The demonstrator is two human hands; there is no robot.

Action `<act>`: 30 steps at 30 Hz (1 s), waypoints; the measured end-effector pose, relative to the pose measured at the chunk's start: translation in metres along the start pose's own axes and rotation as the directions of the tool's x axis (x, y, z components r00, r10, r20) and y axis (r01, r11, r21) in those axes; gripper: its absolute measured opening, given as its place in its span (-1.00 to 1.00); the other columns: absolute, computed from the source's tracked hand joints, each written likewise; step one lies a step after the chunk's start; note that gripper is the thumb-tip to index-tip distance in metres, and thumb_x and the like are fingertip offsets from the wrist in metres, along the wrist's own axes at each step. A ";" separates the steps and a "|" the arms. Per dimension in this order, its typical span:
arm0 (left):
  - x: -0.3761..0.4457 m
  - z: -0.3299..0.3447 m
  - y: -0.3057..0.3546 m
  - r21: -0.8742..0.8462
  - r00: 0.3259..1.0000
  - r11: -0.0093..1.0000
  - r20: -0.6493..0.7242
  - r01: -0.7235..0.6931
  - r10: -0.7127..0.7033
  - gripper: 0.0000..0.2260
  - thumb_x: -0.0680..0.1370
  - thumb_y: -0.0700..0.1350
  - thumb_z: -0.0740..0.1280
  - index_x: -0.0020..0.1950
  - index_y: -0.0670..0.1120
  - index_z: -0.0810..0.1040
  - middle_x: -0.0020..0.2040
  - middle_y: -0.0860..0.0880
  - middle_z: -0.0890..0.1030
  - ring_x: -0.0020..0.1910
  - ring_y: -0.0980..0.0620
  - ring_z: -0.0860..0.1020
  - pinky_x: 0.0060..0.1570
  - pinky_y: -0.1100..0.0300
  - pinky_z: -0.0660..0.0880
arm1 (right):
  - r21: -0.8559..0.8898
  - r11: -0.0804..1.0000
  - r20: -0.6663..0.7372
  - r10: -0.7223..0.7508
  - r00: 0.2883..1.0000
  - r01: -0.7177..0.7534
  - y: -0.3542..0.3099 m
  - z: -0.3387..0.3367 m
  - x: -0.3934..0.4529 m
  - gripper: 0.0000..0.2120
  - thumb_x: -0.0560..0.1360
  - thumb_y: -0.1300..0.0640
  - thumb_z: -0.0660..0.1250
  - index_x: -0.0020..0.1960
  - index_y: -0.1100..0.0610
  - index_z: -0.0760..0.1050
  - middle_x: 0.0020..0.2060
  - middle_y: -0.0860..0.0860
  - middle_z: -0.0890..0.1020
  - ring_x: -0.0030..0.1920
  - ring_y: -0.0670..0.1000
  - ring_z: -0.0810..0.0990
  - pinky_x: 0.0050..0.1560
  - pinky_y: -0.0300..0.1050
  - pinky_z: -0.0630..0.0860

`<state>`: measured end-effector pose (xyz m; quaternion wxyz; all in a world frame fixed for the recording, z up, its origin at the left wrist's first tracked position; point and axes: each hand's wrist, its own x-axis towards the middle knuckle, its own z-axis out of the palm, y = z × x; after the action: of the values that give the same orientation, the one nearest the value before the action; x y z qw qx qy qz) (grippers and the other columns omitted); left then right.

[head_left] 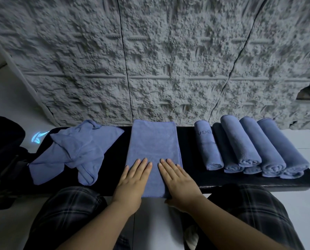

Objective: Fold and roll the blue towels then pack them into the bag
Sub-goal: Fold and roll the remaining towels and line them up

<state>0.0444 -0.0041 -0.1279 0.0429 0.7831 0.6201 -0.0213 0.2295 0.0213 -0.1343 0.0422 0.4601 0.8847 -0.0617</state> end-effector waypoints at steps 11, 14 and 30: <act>-0.015 0.003 0.009 -0.136 0.948 0.973 -0.283 -0.188 0.144 -0.75 0.19 -0.14 0.45 -0.19 -0.07 0.50 -0.16 -0.01 0.52 -0.21 0.00 0.57 -0.24 0.17 0.57 | 0.005 0.997 -0.351 -0.072 0.934 0.078 -0.029 0.004 -0.009 -0.76 0.32 0.15 0.12 -0.02 0.11 0.35 -0.17 0.03 0.49 -0.22 0.06 0.49 -0.18 -0.10 0.50; -0.021 -0.003 0.004 -0.076 0.937 0.979 -0.312 -0.190 0.158 -0.92 0.29 -0.09 0.23 -0.28 -0.05 0.46 -0.27 0.01 0.45 -0.31 0.01 0.50 -0.39 0.18 0.50 | -0.032 0.998 -0.329 -0.067 0.942 0.060 -0.023 0.001 -0.013 -0.84 0.32 0.18 0.06 -0.14 0.09 0.35 -0.25 0.02 0.47 -0.29 0.04 0.48 -0.31 -0.12 0.48; -0.028 -0.010 -0.022 -0.235 0.971 0.971 -0.238 -0.044 -0.013 -0.73 0.36 -0.17 0.52 -0.35 -0.08 0.42 -0.35 0.02 0.47 -0.34 -0.03 0.48 -0.40 0.15 0.41 | 0.475 0.876 -0.133 0.163 0.978 -0.081 0.003 -0.019 -0.019 -0.77 0.59 0.13 0.21 0.17 0.18 0.54 0.06 0.08 0.53 0.10 0.05 0.47 0.05 -0.30 0.31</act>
<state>0.0165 -0.0254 -0.1166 0.0620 0.7739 0.6127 0.1478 0.2424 0.0106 -0.1130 -0.1409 0.5152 0.8133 -0.2310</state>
